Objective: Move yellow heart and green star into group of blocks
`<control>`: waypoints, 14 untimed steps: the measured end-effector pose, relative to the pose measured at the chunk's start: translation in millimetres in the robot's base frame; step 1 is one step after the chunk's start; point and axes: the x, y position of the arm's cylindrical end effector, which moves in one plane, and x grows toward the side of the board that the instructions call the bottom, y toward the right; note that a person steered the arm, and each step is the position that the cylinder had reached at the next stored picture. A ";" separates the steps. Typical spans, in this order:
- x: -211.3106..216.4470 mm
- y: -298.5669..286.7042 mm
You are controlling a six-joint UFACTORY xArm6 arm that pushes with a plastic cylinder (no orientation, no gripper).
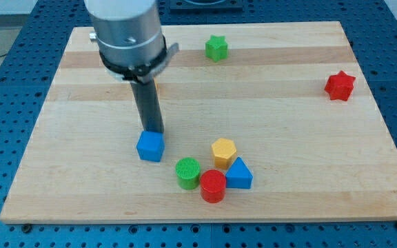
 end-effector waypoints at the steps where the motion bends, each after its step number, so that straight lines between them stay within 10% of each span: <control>1: 13.5 -3.3; 3: 22.2 -95.0; 6: 41.7 34.3; 8: 41.7 -37.8; 12: -134.5 -95.8; 14: -116.6 -11.0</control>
